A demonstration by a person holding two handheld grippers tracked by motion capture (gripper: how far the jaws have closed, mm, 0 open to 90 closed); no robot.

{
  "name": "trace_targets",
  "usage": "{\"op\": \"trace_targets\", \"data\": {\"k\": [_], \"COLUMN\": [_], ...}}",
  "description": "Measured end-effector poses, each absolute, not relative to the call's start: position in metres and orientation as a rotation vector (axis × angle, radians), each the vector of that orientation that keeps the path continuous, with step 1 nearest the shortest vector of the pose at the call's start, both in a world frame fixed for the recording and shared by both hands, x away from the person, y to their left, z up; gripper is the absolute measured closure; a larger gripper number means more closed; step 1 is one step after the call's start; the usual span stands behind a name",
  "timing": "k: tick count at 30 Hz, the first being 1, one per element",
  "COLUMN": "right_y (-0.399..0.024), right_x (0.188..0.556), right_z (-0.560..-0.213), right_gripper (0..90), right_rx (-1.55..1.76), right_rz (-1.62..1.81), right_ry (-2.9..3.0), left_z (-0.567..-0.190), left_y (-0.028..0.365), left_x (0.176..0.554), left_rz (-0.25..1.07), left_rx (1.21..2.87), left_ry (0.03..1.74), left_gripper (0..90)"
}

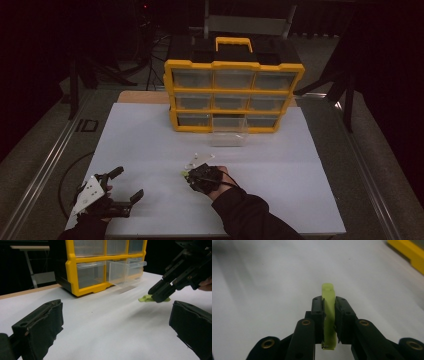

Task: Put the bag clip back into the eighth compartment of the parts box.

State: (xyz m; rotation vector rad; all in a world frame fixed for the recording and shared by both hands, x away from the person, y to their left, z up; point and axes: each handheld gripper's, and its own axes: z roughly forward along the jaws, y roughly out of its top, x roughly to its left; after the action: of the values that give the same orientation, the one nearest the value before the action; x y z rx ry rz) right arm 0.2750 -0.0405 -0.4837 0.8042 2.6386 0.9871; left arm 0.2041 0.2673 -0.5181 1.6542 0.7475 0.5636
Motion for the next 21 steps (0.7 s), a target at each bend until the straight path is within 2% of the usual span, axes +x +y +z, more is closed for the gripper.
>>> {"op": "trace_targets", "data": {"k": [21], "right_y": [-0.074], "right_x": [0.287], "right_z": [-0.447], "right_gripper": [78.5], "right_rx": [0.778], "right_rz": [0.956], "right_ry": [2.625], "left_z": [-0.519], "left_y": [0.267], "left_x": [0.204], "left_rz": [0.561], "left_rx": [1.653], "left_ry": [0.748], "left_gripper": [0.0]}}
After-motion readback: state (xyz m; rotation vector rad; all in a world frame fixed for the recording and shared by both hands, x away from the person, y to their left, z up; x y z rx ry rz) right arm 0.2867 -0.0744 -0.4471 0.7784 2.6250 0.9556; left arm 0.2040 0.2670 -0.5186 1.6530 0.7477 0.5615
